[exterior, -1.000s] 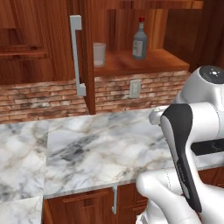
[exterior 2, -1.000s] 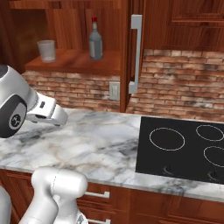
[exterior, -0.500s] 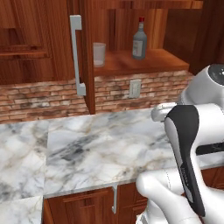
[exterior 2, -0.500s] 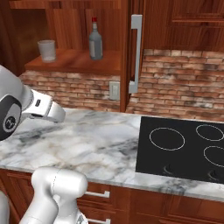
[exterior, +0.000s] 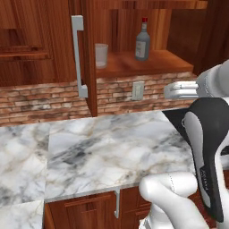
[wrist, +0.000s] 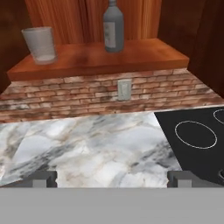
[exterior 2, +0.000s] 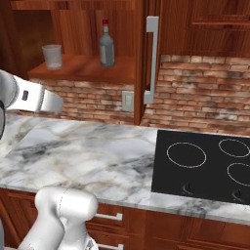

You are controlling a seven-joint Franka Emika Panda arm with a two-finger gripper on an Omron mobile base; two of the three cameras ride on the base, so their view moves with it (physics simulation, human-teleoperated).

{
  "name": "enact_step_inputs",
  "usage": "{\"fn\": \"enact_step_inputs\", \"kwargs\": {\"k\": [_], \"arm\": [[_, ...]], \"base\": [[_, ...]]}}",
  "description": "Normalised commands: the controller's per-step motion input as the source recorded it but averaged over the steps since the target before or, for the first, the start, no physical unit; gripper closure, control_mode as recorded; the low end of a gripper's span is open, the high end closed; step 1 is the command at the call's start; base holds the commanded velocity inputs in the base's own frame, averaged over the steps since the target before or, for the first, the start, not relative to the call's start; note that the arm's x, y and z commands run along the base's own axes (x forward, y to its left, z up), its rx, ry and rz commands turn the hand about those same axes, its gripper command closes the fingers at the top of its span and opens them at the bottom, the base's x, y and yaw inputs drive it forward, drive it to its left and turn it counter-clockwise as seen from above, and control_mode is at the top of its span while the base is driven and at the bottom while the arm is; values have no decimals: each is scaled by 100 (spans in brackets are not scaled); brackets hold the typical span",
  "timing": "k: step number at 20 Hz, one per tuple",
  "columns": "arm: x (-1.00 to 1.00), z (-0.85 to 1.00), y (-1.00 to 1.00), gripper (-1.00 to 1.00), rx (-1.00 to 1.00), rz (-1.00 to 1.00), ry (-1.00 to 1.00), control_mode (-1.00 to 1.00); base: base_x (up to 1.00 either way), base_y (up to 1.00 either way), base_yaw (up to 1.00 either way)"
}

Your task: There is a bowl on the dining counter. Grab a lemon wedge from the fridge and place it in the bowl. Then get the liquor bottle and glass cup from the cabinet and place them next to the bowl.

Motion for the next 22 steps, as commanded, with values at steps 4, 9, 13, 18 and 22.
{"fn": "enact_step_inputs", "kwargs": {"k": [4,9,13,18,22], "arm": [[27,39,0,-100,5,0,-4,-100],[49,6,18,-100,2,0,-1,-100],[61,0,27,-100,3,-2,0,-100],[39,2,27,-100,9,-4,-5,-100],[43,5,21,-100,12,-5,-6,-100]], "base": [[0,0,0],[0,0,0],[0,0,0],[0,0,0],[0,0,0]]}}
